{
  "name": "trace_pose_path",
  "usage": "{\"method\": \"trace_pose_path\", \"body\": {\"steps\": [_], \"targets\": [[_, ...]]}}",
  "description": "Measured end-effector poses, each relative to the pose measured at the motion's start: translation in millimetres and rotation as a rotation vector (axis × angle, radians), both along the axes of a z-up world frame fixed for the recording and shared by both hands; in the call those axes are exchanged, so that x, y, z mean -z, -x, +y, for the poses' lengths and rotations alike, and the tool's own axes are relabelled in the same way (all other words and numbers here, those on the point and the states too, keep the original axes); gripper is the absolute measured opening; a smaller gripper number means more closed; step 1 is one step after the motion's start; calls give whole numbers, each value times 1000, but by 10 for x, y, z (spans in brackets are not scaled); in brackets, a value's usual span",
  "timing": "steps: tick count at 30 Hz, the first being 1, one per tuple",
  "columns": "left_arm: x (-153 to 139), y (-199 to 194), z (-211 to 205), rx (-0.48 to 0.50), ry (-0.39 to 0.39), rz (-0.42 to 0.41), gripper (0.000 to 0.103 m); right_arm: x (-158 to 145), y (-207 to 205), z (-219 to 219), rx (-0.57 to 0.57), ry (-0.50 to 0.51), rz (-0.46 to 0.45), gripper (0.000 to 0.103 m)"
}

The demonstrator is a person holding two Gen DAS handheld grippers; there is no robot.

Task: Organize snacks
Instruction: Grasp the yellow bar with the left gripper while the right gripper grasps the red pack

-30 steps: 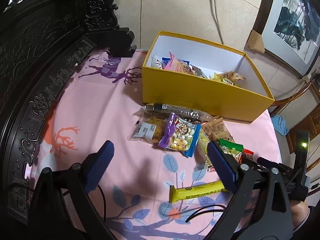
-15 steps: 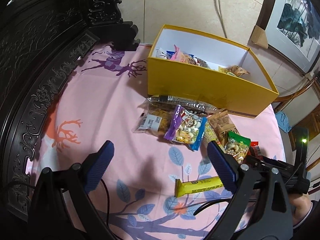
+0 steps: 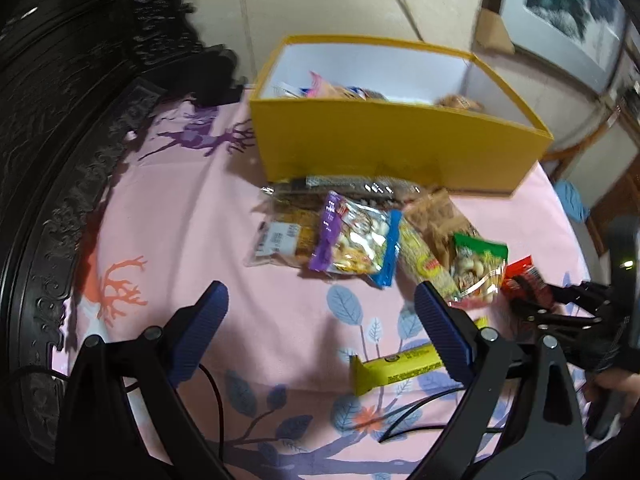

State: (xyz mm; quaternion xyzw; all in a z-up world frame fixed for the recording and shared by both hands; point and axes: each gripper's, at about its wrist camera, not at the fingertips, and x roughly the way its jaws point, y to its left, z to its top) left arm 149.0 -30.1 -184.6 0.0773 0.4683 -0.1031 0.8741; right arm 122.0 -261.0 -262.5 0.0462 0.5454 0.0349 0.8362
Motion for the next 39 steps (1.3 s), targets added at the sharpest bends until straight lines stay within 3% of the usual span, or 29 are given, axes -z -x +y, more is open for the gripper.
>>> {"method": "trace_pose_path", "body": {"steps": [2,8,10,12,17,20,24,27,28,30,32,34,39], "targets": [[102,17,-98,68,-10,19,96,15,145,-52,-29,7,-9,46],[511,187,-506,322,-140,23,96,21,372,-149,-36,3,-13,46],[609,235,-586,375,-149,35,92,8,428,-121,-22,-2,-14,46],[642,273,-625,419,-140,38,79,6,430,-124,-8,-10,-17,46],[612,308,-592,482,-81,81,59,25,403,-161,0,-19,-22,46],[628,399,-613,566,-83,106,58,23,409,-167,3,-24,-24,46],[758,526,-676,675,-146,143,58,21,412,-167,7,-30,-25,46],[799,537,-682,673,-170,130,56,20,418,-168,14,-33,-28,46],[798,517,-676,658,-165,132,52,20,419,-165,14,-32,-29,46],[790,484,-657,638,-144,144,34,19,420,-164,15,-34,-29,46],[778,510,-646,643,-140,143,28,19,416,-166,12,-35,-28,46],[771,575,-640,655,-159,129,26,19,415,-165,6,-30,-29,46],[682,683,-501,596,-124,119,22,-7,432,-182,12,-42,-31,46]]}}
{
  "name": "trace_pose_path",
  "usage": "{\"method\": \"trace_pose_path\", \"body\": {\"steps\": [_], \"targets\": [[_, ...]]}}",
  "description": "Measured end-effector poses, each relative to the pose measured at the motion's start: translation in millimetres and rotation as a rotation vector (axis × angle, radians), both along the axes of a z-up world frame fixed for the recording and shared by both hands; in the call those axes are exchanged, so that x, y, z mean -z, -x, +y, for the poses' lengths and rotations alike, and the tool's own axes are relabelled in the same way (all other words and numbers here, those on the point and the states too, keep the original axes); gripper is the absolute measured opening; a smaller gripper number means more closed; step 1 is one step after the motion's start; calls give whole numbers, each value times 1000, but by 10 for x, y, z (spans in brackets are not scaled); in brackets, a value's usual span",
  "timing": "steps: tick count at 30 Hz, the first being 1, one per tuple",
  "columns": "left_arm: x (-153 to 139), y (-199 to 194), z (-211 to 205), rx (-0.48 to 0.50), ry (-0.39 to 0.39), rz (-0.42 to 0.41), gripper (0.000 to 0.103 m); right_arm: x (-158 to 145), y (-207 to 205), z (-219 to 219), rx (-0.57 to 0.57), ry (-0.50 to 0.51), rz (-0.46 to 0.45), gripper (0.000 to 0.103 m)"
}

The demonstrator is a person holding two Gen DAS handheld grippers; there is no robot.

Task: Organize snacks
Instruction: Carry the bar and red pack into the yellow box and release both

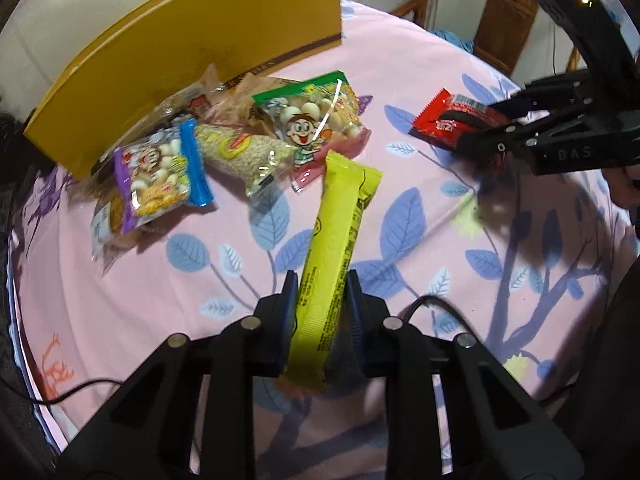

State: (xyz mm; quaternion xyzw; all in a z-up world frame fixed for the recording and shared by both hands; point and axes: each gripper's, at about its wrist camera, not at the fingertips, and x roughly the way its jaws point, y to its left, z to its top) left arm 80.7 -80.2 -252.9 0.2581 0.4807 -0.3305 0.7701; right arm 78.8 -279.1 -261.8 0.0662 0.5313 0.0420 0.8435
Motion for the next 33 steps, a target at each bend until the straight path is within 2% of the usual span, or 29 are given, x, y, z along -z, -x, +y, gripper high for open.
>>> {"method": "trace_pose_path", "body": {"steps": [5,9,16,22,28,33], "targets": [[-264,35,186,-91,59,-16,22,-115,44,16,-11,-8,-22,46],[-566,-17,304,-130,100,-58,22,-282,54,31,-18,-13,-59,46],[-1092,-209,372,-204,200,-134,22,-753,-36,58,-23,-22,-176,46],[-1542,-597,288,-288,304,-208,22,-1400,-326,32,-12,-28,-361,46],[-2031,-1177,185,-385,390,-308,22,-1990,-764,-57,10,-19,-543,46],[-2225,-1665,61,-453,412,-360,22,-2208,-1141,-121,30,-13,-618,46]]}}
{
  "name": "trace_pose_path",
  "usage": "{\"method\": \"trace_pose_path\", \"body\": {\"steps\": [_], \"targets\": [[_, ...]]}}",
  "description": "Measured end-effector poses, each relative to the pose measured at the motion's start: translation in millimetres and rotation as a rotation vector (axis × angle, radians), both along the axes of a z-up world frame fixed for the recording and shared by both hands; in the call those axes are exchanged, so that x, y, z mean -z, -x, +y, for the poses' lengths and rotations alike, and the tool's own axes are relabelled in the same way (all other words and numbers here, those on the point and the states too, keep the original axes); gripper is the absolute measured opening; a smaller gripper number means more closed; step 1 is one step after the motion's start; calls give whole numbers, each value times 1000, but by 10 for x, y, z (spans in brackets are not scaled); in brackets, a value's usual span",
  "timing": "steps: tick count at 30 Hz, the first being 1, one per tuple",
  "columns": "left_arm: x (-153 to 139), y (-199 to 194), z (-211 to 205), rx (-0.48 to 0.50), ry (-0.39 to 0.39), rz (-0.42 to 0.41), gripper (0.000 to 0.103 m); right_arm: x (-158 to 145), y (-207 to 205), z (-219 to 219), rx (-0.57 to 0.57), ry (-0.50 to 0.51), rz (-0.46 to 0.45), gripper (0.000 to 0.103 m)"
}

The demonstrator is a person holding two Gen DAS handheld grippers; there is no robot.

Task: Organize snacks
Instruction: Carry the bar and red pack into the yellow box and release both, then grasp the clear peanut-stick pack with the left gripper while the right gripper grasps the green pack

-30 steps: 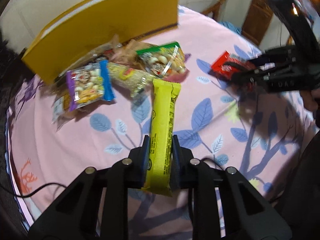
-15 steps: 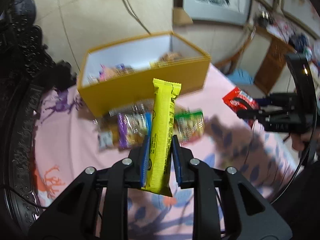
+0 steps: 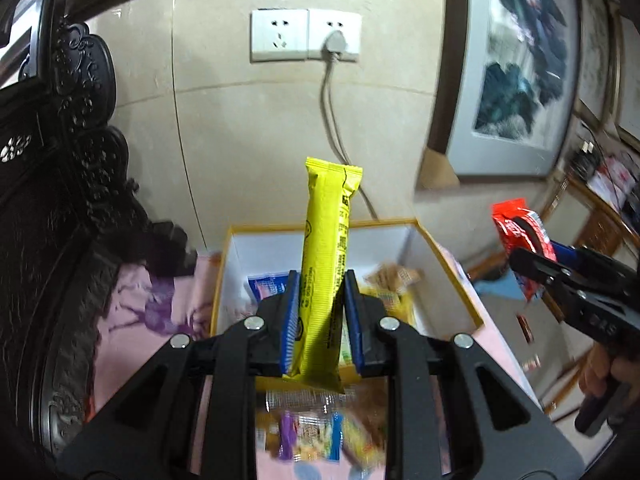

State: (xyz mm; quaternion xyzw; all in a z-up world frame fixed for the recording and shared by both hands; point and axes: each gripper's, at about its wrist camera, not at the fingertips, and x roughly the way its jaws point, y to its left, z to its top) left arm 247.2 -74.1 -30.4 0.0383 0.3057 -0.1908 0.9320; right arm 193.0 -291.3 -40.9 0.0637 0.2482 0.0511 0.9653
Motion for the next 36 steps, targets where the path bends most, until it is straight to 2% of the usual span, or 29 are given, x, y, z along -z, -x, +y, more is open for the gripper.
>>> {"method": "trace_pose_path", "body": {"steps": [7,8,9,10,11,14,17,20,23,30,36], "targets": [[6,-439,-118,-32,6,-10,22,-45,-383,33,0,18,-33,46],[25,-512,-130,-53,-3,-10,25,-32,-447,51,-3,18,-29,47],[43,-546,-128,-75,-5,-11,52,-22,-499,64,4,26,-22,56],[44,-568,-116,-107,-6,-14,74,-21,-526,81,43,56,-26,70],[13,-545,-75,-174,1,-35,95,-38,-506,99,63,74,-38,72],[-78,-371,29,-159,72,-76,95,-58,-347,112,19,62,-67,73],[-50,-222,76,-167,55,-75,95,51,-199,116,-7,38,-32,73],[64,-46,151,-176,53,-33,95,244,-43,134,-22,16,21,73],[288,163,274,-200,51,33,95,503,118,179,-30,0,93,73],[818,596,621,-259,41,187,95,1328,509,375,-58,-40,314,73],[1003,862,814,-276,15,236,95,1817,527,548,-30,-82,458,73]]}}
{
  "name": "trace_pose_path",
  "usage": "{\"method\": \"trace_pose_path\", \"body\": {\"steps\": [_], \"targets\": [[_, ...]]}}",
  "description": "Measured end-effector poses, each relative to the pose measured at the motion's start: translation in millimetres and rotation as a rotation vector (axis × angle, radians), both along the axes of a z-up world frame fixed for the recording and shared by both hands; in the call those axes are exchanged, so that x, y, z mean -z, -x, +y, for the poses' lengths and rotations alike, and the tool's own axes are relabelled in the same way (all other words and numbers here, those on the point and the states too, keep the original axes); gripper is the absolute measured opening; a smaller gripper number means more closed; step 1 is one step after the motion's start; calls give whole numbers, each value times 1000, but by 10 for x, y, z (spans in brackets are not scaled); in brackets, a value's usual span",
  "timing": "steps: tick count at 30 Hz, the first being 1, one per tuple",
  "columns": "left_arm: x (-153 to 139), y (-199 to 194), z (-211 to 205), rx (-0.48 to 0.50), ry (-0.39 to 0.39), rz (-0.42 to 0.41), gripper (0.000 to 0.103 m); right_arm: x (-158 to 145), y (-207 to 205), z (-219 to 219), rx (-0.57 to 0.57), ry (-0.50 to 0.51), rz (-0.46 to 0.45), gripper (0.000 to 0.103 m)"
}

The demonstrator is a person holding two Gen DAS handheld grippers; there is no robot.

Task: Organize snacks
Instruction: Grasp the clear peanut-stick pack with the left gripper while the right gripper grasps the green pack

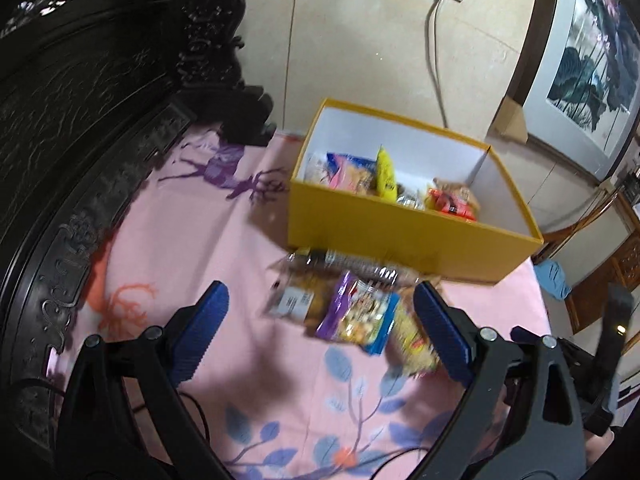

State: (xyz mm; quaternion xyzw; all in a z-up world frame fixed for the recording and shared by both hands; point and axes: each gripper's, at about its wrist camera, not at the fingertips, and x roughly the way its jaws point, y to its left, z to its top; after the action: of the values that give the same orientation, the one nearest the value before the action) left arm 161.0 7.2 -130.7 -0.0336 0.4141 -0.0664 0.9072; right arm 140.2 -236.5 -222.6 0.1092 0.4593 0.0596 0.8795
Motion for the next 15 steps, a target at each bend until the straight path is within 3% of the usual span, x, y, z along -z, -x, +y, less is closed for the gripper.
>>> {"method": "trace_pose_path", "body": {"steps": [7,12,14,15], "targets": [[20,89,49,6,-3,14,95,251,-164,102,56,-69,92,73],[22,104,45,14,-5,16,95,385,-302,193,46,-35,141,73],[31,113,33,19,-9,18,95,410,-306,166,44,-35,141,67],[37,115,30,20,-10,19,95,402,-302,157,30,-30,140,56]]}}
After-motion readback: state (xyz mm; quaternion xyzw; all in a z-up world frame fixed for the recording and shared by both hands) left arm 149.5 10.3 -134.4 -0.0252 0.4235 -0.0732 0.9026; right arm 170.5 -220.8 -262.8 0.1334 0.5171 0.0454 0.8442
